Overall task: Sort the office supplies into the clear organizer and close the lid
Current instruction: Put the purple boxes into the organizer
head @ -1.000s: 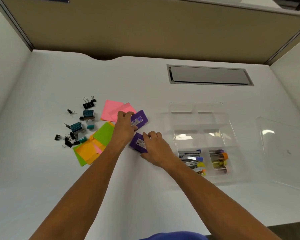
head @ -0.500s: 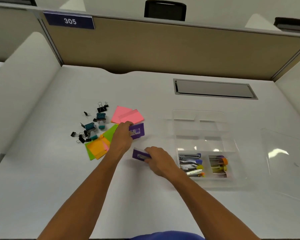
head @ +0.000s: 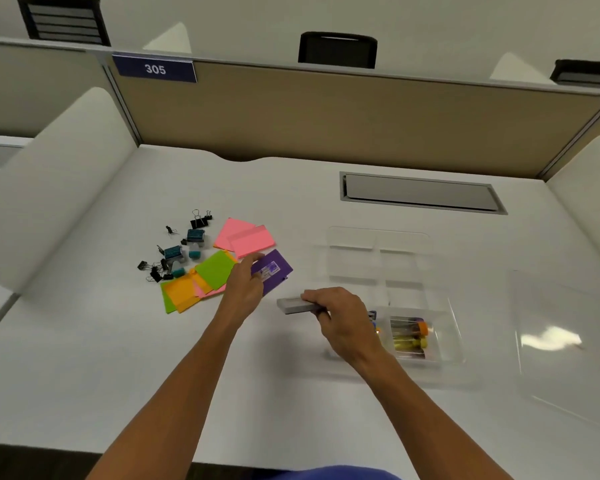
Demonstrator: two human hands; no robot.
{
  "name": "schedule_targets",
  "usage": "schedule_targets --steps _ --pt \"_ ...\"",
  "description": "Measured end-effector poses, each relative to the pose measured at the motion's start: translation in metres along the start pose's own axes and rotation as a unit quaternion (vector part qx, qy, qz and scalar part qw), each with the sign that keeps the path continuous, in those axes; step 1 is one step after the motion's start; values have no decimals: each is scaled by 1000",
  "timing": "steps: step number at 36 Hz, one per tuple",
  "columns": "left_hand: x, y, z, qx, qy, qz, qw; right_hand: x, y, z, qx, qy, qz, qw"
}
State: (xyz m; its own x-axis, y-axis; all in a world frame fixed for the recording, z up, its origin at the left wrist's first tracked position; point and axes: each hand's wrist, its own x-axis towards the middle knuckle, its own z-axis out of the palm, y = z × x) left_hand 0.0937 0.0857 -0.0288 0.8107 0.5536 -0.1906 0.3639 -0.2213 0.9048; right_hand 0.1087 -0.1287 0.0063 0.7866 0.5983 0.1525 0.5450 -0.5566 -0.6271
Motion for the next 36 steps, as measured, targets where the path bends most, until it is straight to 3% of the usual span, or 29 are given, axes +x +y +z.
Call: schedule_targets --steps 4,9,19,36 --pt "-12 15 14 -35 -1 17 999 -7 13 -13 1 18 16 1000" --pt "-18 31 28 2 -7 64 998 -13 33 -26 0 50 55 997" --pt "-22 46 52 98 -89 102 986 -12 65 -36 -14 126 98 987" --pt "-18 57 63 86 -66 82 991 24 89 -16 -112 -32 120 986"
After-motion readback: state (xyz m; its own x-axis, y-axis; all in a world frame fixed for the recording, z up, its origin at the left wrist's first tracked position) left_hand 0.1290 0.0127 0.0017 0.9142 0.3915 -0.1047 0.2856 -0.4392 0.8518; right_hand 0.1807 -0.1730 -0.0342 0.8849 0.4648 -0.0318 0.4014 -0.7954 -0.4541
